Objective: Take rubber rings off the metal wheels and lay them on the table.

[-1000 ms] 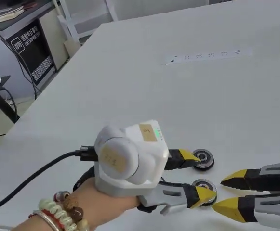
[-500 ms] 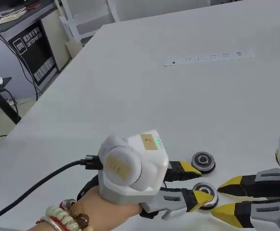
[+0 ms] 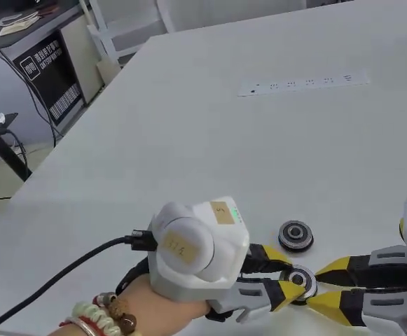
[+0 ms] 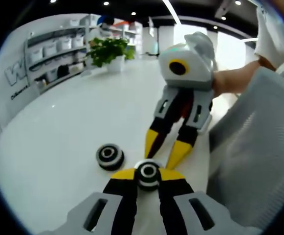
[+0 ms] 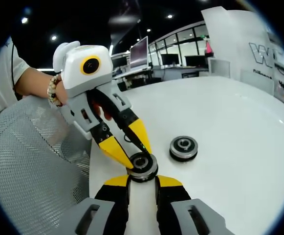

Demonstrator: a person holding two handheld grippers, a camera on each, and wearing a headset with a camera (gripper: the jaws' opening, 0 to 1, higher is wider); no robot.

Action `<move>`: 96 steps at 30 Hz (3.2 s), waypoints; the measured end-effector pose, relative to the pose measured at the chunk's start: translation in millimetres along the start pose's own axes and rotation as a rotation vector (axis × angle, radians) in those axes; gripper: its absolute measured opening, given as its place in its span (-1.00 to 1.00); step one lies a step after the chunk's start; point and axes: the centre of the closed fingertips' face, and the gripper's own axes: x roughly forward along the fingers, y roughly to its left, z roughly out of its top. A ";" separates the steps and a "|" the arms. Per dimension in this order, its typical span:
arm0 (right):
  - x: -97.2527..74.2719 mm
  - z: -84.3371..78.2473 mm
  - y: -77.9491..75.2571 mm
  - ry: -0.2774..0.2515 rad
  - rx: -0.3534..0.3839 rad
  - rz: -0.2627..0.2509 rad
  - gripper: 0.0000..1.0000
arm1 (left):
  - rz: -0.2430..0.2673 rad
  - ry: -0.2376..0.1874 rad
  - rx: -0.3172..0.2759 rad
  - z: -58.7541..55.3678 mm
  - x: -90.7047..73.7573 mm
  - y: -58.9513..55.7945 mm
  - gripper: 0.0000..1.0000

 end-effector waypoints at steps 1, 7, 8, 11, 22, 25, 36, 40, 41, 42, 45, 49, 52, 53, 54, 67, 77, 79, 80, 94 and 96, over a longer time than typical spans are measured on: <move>0.0 0.0 0.4 0.000 -0.002 0.000 -0.66 | -0.001 -0.002 0.004 0.1 -0.2 -0.6 -0.67; -0.9 -1.6 -0.1 0.005 -0.028 -0.005 -0.76 | -0.006 -0.008 -0.006 -0.2 -1.5 -2.6 -0.71; -1.8 -2.8 -1.6 0.010 -0.042 -0.012 -0.81 | -0.006 -0.009 -0.007 -0.1 -0.9 -2.3 -0.71; -2.7 -3.0 -1.5 0.004 -0.035 -0.015 -0.91 | -0.006 -0.010 -0.012 -0.1 -0.8 -2.3 -0.71; -2.4 -3.5 -6.7 -0.055 0.149 -0.052 -1.00 | -0.001 -0.011 -0.021 0.3 -0.1 -1.4 -0.71; -3.2 -3.3 -8.3 -0.099 0.285 -0.048 -1.00 | -0.002 -0.010 -0.018 0.2 0.2 -1.4 -0.71; -7.1 -3.3 -7.8 -0.163 0.546 -0.028 -1.00 | -0.005 -0.016 -0.015 0.7 1.1 -1.8 -0.72; -9.6 -0.7 -6.4 -0.178 0.580 -0.014 -1.00 | -0.007 -0.016 -0.013 0.9 1.4 -1.9 -0.72; -10.4 0.7 -6.3 -0.188 0.601 -0.005 -1.00 | -0.007 -0.017 -0.013 1.0 1.5 -1.9 -0.71; -11.2 1.8 -6.5 -0.196 0.611 -0.002 -1.00 | -0.008 -0.017 -0.012 1.1 1.6 -2.0 -0.72; -14.8 5.7 -6.7 -0.227 0.663 0.020 -1.00 | -0.008 -0.018 -0.011 1.1 1.6 -2.0 -0.72; -13.5 7.2 -4.5 -0.236 0.702 0.044 -1.00 | -0.010 -0.019 -0.010 1.2 1.7 -2.4 -0.72; -13.1 12.0 -2.7 -0.250 0.720 0.063 -1.00 | -0.009 -0.020 -0.010 0.9 1.4 -2.4 -0.72; -13.1 12.2 -2.5 -0.250 0.720 0.064 -1.00 | -0.008 -0.020 -0.010 0.8 1.2 -2.3 -0.72; -12.8 13.0 -2.0 -0.255 0.724 0.069 -1.00 | -0.008 -0.020 -0.011 0.7 1.2 -2.4 -0.72; -14.2 14.6 2.6 -0.293 0.801 0.126 -1.00 | 0.003 -0.021 0.000 0.9 1.7 -3.2 -0.72; -11.9 16.2 2.6 -0.295 0.797 0.140 -1.00 | 0.007 -0.016 0.007 0.9 2.0 -3.0 -0.72; -11.3 16.8 2.8 -0.296 0.796 0.141 -1.00 | 0.007 -0.016 0.006 0.8 1.9 -3.0 -0.72; -11.1 17.2 2.8 -0.296 0.796 0.142 -1.00 | 0.007 -0.017 0.005 0.9 2.0 -2.9 -0.72; -11.9 22.7 4.2 -0.324 0.788 0.168 -1.00 | 0.001 -0.016 0.017 1.0 2.3 -2.9 -0.72; -11.9 23.5 4.7 -0.327 0.786 0.170 -1.00 | 0.000 -0.017 0.017 1.0 2.4 -2.9 -0.72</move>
